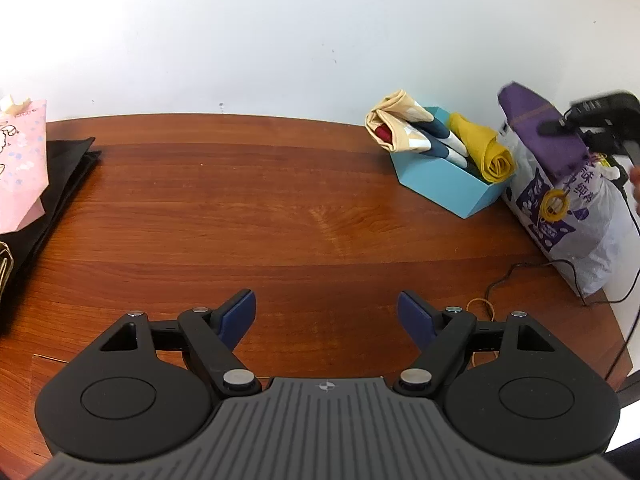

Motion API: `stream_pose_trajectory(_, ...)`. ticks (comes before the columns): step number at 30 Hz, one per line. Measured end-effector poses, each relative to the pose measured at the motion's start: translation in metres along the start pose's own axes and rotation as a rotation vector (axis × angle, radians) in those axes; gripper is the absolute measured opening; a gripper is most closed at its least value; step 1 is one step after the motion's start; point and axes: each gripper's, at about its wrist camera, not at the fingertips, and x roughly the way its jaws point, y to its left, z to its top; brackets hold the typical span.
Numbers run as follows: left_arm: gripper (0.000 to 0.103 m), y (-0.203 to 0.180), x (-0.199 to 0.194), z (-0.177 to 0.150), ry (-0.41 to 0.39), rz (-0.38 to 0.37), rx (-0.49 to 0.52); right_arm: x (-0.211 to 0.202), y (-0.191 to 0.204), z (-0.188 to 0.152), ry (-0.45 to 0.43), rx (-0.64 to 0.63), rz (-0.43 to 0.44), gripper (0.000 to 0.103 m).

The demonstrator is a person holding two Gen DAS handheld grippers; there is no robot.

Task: Fold shopping bag
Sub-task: 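Carry the purple bundle with the right tool into the teal box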

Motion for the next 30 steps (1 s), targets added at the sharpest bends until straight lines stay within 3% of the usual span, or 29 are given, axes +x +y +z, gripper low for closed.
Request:
stream_pose_trajectory(10, 0.080, -0.004, 0.013, 0.009, 0.010, 0.043, -0.026, 0.103, -0.009, 0.066, 0.029, 0.022, -0.030, 0.023)
stream_pose_trajectory(18, 0.080, 0.011, 0.016, 0.010, 0.025, 0.097, -0.070, 0.176, -0.004, 0.079, 0.097, -0.015, -0.121, 0.023)
stream_pose_trajectory(24, 0.080, 0.020, 0.020, 0.011, 0.033, 0.114, -0.091, 0.190, -0.001, 0.076, 0.095, -0.066, -0.161, 0.024)
stream_pose_trajectory(30, 0.080, 0.021, 0.021, 0.012, 0.028, 0.103, -0.088, 0.179, -0.001, 0.075, 0.085, -0.051, -0.150, 0.037)
